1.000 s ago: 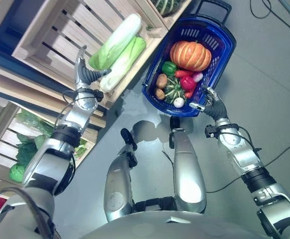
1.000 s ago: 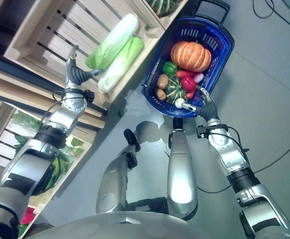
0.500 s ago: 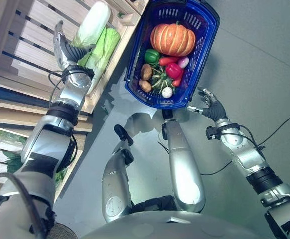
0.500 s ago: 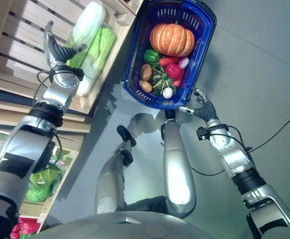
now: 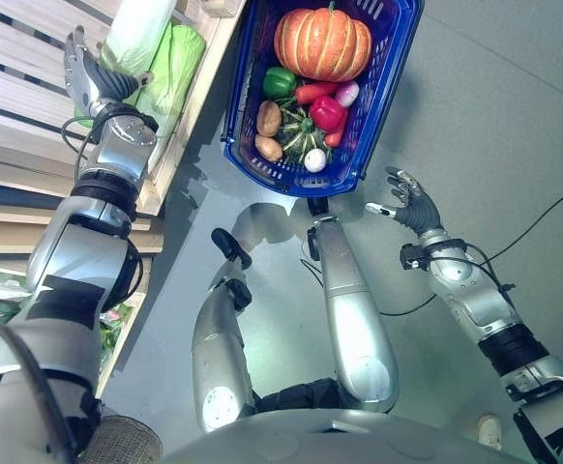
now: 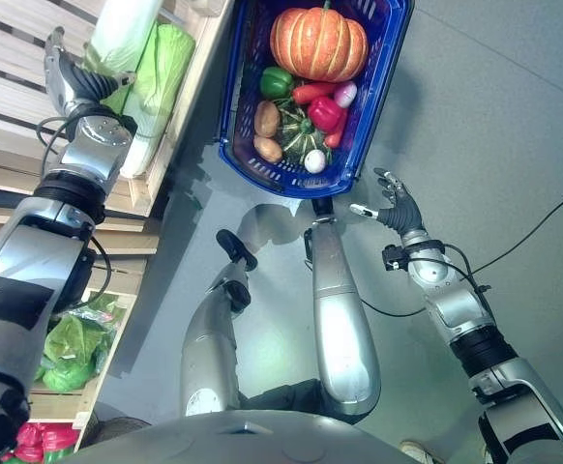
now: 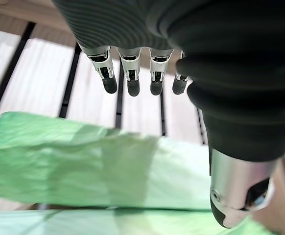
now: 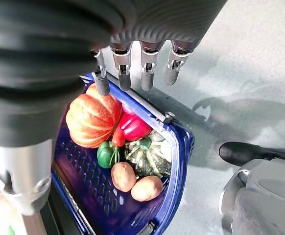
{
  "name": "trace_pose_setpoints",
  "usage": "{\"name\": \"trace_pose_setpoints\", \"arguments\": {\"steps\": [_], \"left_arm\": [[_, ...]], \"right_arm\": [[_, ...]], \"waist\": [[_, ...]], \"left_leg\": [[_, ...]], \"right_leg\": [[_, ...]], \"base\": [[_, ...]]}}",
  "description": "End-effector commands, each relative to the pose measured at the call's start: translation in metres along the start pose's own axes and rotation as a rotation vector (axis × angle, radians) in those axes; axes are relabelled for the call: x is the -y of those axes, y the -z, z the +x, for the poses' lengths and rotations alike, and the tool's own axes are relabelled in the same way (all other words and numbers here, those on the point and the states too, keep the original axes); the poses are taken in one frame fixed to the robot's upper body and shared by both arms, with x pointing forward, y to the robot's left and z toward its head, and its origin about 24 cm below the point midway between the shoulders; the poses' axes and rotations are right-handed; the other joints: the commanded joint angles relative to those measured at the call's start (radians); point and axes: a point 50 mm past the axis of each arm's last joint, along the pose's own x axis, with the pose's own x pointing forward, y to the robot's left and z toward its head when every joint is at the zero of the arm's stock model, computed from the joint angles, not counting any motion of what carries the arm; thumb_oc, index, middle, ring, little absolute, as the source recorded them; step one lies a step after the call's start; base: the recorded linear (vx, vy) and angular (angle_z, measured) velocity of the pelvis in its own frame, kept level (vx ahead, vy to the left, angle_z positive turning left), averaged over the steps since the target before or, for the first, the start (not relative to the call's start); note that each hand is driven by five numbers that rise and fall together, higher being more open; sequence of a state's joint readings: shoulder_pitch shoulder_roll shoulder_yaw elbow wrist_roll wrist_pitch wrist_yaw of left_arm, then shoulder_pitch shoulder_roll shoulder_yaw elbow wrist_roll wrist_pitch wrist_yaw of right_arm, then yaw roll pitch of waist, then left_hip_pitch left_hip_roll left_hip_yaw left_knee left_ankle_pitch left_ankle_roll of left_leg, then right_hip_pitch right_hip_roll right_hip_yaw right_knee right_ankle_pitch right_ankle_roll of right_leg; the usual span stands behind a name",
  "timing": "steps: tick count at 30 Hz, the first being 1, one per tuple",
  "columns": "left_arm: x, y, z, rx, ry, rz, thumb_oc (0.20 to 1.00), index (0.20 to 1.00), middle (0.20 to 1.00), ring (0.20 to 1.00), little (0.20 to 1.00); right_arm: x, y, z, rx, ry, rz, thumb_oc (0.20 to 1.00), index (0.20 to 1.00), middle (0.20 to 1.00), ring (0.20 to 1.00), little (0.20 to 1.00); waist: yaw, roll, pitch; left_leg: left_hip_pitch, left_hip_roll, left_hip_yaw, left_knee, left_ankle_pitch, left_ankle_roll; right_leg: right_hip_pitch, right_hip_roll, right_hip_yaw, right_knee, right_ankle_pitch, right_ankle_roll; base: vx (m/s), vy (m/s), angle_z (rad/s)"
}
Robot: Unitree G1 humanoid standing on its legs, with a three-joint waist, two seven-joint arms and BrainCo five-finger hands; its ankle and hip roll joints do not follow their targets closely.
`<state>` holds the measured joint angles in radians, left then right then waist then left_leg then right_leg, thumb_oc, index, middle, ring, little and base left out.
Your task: Pick up fruits and vegetables into the basket
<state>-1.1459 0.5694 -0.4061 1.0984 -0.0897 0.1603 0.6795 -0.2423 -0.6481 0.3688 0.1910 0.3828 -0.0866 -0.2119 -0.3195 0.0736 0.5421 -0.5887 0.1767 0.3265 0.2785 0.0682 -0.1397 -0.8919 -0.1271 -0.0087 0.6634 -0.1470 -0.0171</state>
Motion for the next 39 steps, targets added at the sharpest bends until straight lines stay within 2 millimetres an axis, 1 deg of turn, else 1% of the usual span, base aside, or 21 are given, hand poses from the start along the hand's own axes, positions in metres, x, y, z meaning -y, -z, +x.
{"name": "trace_pose_setpoints", "arguments": {"steps": [1,4,7,9,12,16,22,29,32,34,37,39], "left_arm": [[-0.035,0.025,0.019,-0.111,-0.097,0.08,1.0,1.0,1.0,1.0,1.0],[-0.035,0.033,0.019,-0.161,-0.085,0.099,1.0,1.0,1.0,1.0,1.0],[-0.033,0.047,0.017,-0.245,-0.033,0.104,1.0,1.0,1.0,1.0,1.0],[-0.033,0.052,0.017,-0.281,-0.014,0.095,1.0,1.0,1.0,1.0,1.0],[-0.035,0.057,0.017,-0.317,-0.001,0.082,1.0,1.0,1.0,1.0,1.0],[-0.035,0.058,0.019,-0.342,0.055,0.011,1.0,1.0,1.0,1.0,1.0],[-0.036,0.049,0.022,-0.295,0.065,-0.061,1.0,1.0,1.0,1.0,1.0],[-0.032,0.027,0.024,-0.2,0.085,-0.251,1.0,1.0,1.0,1.0,1.0],[-0.024,0.017,0.022,-0.18,0.164,-0.368,1.0,1.0,1.0,1.0,1.0],[-0.012,0.014,0.017,-0.182,0.262,-0.424,1.0,1.0,1.0,1.0,1.0],[-0.005,0.013,0.013,-0.207,0.344,-0.492,1.0,1.0,1.0,1.0,1.0],[0.004,0.015,0.009,-0.233,0.439,-0.555,1.0,1.0,1.0,1.0,1.0]], "right_arm": [[-0.011,-0.001,-0.003,0.011,-0.009,0.075,1.0,1.0,1.0,1.0,1.0],[-0.011,-0.002,-0.002,0.01,-0.006,0.08,1.0,1.0,1.0,1.0,1.0],[-0.011,-0.005,0.001,0.005,0.002,0.084,1.0,1.0,1.0,1.0,1.0],[-0.011,-0.006,0.003,0.005,0.006,0.088,1.0,1.0,1.0,1.0,1.0],[-0.009,-0.009,0.005,0.004,0.009,0.091,1.0,1.0,1.0,1.0,1.0],[-0.006,-0.01,0.005,-0.002,0.013,0.084,1.0,1.0,1.0,1.0,1.0],[-0.002,-0.011,0.006,-0.009,0.014,0.081,1.0,1.0,1.0,1.0,1.0],[0.0,-0.009,0.003,-0.012,0.012,0.083,1.0,1.0,1.0,1.0,1.0],[-0.001,-0.006,0.002,-0.019,0.014,0.084,1.0,1.0,1.0,1.0,1.0],[-0.002,-0.006,0.002,-0.022,0.017,0.088,1.0,1.0,1.0,1.0,1.0],[-0.001,-0.007,0.003,-0.02,0.014,0.088,1.0,1.0,1.0,1.0,1.0],[-0.001,-0.007,0.002,-0.019,0.012,0.086,1.0,1.0,1.0,1.0,1.0]], "waist": [[-0.033,-0.046,-0.022],[-0.035,-0.047,-0.022],[-0.038,-0.047,-0.022],[-0.04,-0.046,-0.022],[-0.043,-0.044,-0.022],[-0.05,-0.042,-0.022],[-0.058,-0.035,-0.022],[-0.064,-0.033,-0.022],[-0.065,-0.032,-0.022],[-0.069,-0.029,-0.022],[-0.072,-0.029,-0.022],[-0.076,-0.029,-0.022]], "left_leg": [[-0.117,0.006,0.011,0.232,-0.157,0.018],[-0.129,0.007,0.01,0.238,-0.158,0.017],[-0.148,0.01,0.011,0.246,-0.159,0.014],[-0.155,0.01,0.011,0.247,-0.158,0.014],[-0.164,0.011,0.011,0.249,-0.158,0.012],[-0.177,0.013,0.013,0.256,-0.16,0.011],[-0.193,0.016,0.02,0.267,-0.167,0.011],[-0.203,0.018,0.024,0.272,-0.172,0.013],[-0.204,0.018,0.027,0.272,-0.174,0.013],[-0.204,0.016,0.029,0.273,-0.176,0.014],[-0.204,0.017,0.032,0.273,-0.176,0.015],[-0.204,0.017,0.035,0.275,-0.178,0.016]], "right_leg": [[-0.011,0.031,0.026,-0.035,-0.013,0.062],[-0.022,0.031,0.029,-0.037,-0.008,0.062],[-0.04,0.029,0.034,-0.039,-0.002,0.064],[-0.048,0.03,0.037,-0.042,0.002,0.064],[-0.061,0.032,0.043,-0.04,0.005,0.065],[-0.076,0.032,0.051,-0.037,0.008,0.065],[-0.102,0.028,0.061,-0.032,0.013,0.065],[-0.119,0.031,0.07,-0.026,0.014,0.064],[-0.123,0.029,0.071,-0.025,0.013,0.064],[-0.128,0.029,0.072,-0.023,0.016,0.064],[-0.131,0.03,0.074,-0.02,0.016,0.064],[-0.135,0.033,0.077,-0.017,0.015,0.064]], "base": [[0.0,0.0,0.0],[0.0,0.0,0.0],[0.01,0.027,0.0],[0.01,0.043,-0.01],[0.02,0.05,-0.02],[0.02,0.058,-0.05],[0.01,0.05,-0.05],[0.01,0.011,-0.01],[0.01,0.001,-0.02],[0.0,0.0,0.0],[0.0,0.0,0.0],[0.0,0.0,0.0]]}}
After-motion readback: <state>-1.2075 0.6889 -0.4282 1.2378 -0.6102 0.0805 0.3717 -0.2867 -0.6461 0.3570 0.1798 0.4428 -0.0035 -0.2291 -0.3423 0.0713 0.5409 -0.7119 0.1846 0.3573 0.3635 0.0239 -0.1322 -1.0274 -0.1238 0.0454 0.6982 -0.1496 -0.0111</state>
